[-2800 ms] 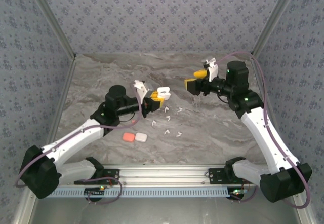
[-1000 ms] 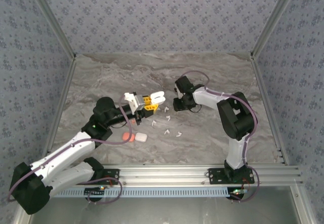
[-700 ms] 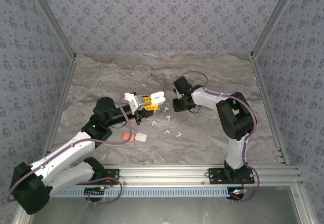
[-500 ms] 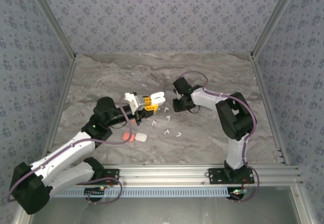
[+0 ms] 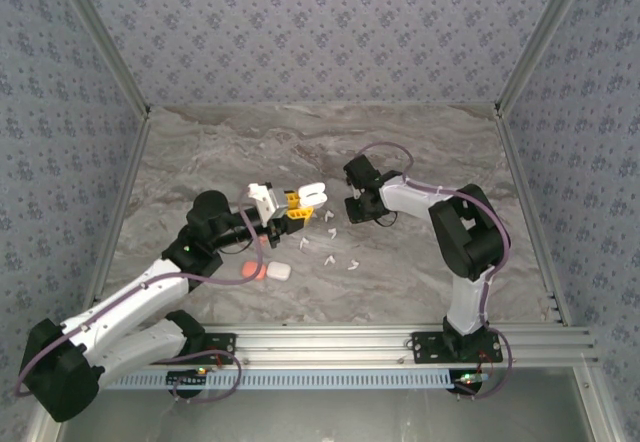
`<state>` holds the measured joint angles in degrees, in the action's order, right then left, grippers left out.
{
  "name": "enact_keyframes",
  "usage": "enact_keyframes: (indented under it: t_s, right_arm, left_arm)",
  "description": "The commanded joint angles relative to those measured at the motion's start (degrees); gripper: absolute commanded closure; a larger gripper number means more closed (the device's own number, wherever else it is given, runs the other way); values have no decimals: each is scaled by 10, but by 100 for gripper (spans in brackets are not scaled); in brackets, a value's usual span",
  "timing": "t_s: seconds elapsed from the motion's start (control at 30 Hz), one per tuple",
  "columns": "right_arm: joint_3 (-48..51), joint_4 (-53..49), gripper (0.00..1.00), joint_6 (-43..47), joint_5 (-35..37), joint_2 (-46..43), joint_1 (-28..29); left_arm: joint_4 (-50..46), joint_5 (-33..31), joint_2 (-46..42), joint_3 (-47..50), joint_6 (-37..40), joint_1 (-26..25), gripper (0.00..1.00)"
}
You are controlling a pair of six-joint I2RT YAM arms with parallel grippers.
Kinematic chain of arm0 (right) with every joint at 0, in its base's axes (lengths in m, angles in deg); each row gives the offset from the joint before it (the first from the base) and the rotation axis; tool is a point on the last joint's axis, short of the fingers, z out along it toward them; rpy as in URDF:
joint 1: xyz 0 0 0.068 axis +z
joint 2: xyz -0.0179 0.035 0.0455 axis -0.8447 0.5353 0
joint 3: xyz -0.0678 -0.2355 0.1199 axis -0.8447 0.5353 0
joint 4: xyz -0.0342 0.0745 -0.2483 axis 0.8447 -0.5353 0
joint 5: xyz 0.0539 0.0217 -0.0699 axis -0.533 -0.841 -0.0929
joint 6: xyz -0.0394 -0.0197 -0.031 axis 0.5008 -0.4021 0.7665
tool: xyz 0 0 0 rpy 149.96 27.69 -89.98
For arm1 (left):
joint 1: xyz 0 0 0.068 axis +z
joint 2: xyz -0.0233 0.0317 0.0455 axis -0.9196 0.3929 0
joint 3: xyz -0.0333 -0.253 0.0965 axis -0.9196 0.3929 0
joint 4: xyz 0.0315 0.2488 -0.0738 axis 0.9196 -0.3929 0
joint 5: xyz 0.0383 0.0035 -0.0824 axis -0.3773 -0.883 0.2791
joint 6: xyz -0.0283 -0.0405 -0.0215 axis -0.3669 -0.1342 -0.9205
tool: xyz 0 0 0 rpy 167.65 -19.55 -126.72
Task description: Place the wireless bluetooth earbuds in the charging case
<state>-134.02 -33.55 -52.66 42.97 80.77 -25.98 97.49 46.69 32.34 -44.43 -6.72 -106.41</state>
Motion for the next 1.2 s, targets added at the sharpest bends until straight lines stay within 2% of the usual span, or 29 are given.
enact_keyframes:
  t_s: [0.0,0.17,0.27,0.73,0.93,1.17]
  right_arm:
    - [15,-33,72,-8,12,-12,0]
    - [14,-34,78,-4,11,-17,1]
    - [26,-21,79,13,15,-48,0]
    - [78,22,80,225,-28,-399,2]
    - [79,64,80,303,-21,-498,56]
    - [73,105,79,380,6,-518,136]
  left_arm:
    - [5,3,-1,-31,7,-4,100]
    - [2,3,0,-31,6,-4,100]
    - [4,3,1,-29,2,-4,100]
    - [60,29,68,-31,-49,-5,100]
    - [82,43,91,-37,-65,-6,100]
    - [116,56,103,-36,-88,-13,100]
